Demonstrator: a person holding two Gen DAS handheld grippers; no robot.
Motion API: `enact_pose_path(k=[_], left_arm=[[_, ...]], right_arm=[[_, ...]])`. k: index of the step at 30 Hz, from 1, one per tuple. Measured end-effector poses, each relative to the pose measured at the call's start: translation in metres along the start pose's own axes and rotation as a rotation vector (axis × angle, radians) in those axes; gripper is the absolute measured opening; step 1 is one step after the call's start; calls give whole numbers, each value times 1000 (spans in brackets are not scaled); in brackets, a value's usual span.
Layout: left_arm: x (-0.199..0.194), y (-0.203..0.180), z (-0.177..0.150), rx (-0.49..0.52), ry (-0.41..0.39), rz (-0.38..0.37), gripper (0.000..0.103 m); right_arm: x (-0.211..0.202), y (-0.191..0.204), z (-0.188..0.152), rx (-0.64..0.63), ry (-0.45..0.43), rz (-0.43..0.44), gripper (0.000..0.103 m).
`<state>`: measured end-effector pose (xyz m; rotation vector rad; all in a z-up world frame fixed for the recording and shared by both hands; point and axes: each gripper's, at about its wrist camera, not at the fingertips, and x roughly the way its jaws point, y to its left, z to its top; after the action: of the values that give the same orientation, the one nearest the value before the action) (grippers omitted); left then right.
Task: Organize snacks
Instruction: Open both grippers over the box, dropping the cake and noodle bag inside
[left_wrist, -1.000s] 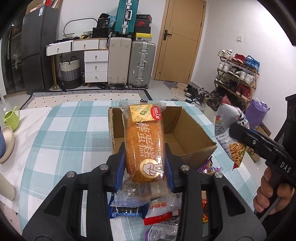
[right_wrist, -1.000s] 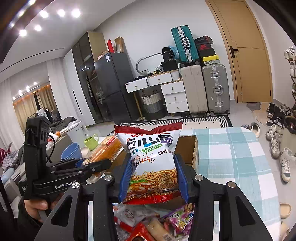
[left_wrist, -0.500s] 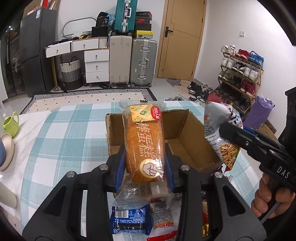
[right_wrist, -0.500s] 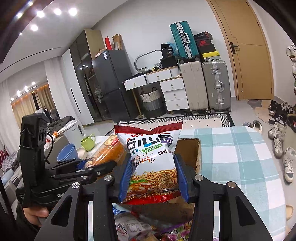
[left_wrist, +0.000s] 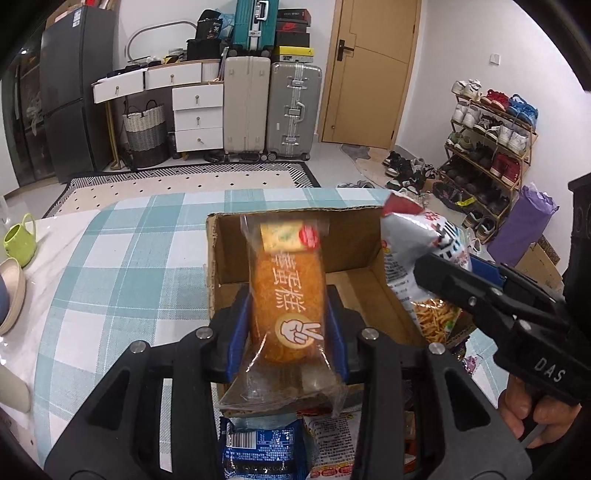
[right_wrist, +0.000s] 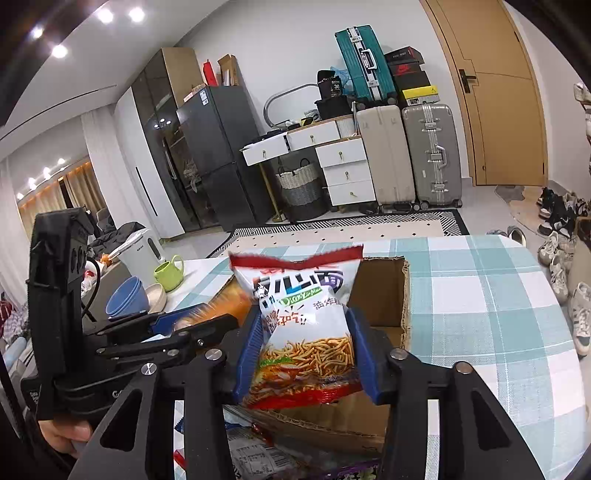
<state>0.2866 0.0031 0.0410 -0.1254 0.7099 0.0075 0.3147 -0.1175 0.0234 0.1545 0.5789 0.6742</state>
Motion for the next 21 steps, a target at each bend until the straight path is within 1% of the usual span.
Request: enact_pose_path(k=[1, 2, 3, 4, 5, 6, 9, 10, 11, 15, 21], left_arm=[[0, 1, 0, -1, 0, 7, 34], [-1, 1, -1, 0, -2, 11, 39], [-2, 2, -1, 1, -3, 8, 44], [-6, 3, -2, -2, -5, 0, 59], [-10, 4, -3, -6, -11, -7, 76], [-15, 4, -4, -11, -23, -8, 82], [-33, 4, -8, -6, -39, -8, 90], [-39, 5, -11, -10, -38, -5, 98], [-46, 6, -14, -17, -42, 1, 102], [-74, 10, -29, -27, -60, -7, 102], [-119, 13, -61, -31, -71, -4, 102]], right_arm=[[-4, 0, 0, 1, -3, 4, 52], [-8, -1, 0, 1, -8, 8, 58], [-12, -1, 0, 0, -18, 8, 66], [-19, -1, -1, -3, -28, 1, 71], [-25, -2, -2, -4, -33, 0, 79], [-31, -3, -3, -2, -39, 5, 87], [-57, -4, -9, 15, -80, 5, 102], [-67, -4, -12, 18, -96, -9, 102], [-75, -3, -15, 16, -99, -26, 102], [-98, -1, -24, 5, -68, -50, 102], [-130, 9, -47, -8, -54, -72, 102]])
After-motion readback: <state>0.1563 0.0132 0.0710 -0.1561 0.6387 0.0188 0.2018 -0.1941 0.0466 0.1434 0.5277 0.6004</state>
